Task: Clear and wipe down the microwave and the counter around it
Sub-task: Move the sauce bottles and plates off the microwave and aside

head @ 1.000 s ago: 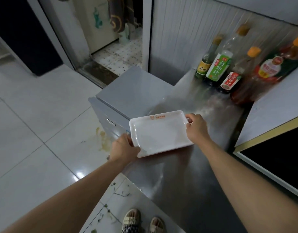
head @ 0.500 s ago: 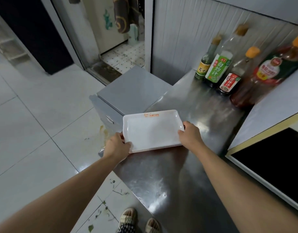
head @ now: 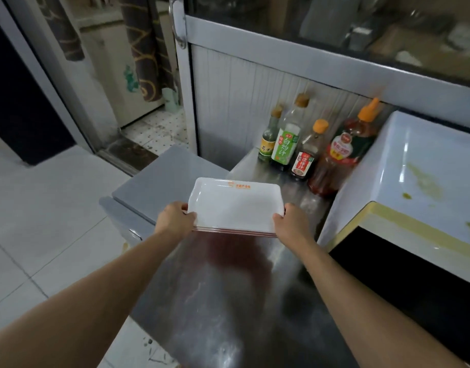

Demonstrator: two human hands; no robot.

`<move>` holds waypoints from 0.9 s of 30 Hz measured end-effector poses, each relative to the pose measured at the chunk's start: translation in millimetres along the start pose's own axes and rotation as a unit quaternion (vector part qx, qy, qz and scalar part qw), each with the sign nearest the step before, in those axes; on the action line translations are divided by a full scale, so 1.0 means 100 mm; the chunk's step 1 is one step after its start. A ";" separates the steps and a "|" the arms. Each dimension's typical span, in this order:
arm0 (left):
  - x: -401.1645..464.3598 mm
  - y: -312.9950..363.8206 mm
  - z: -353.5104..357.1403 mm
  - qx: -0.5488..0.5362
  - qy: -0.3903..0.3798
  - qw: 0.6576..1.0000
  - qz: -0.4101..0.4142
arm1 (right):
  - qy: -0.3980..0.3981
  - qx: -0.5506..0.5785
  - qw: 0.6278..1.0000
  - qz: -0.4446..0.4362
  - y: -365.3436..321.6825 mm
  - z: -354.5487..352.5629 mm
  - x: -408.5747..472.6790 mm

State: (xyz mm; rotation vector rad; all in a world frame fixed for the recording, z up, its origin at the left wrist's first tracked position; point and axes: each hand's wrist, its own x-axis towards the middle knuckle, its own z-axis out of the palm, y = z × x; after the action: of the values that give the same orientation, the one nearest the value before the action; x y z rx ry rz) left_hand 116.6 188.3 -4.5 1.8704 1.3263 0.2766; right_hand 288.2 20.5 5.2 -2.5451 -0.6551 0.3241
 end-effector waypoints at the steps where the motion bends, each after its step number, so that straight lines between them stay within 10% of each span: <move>1: 0.07 0.08 0.01 0.003 -0.003 1.000 0.007 | 0.014 0.000 1.000 0.012 -0.01 -0.03 0.03; 27: 2.10 0.77 0.93 0.108 -0.130 0.969 0.178 | 0.111 0.066 0.966 0.222 0.08 0.53 1.21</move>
State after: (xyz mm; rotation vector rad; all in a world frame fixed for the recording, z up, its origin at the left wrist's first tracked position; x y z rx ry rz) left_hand 313.1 315.5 -65.3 2.2418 0.8681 0.0646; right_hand 377.3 96.6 -56.8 -2.5281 0.0277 0.2149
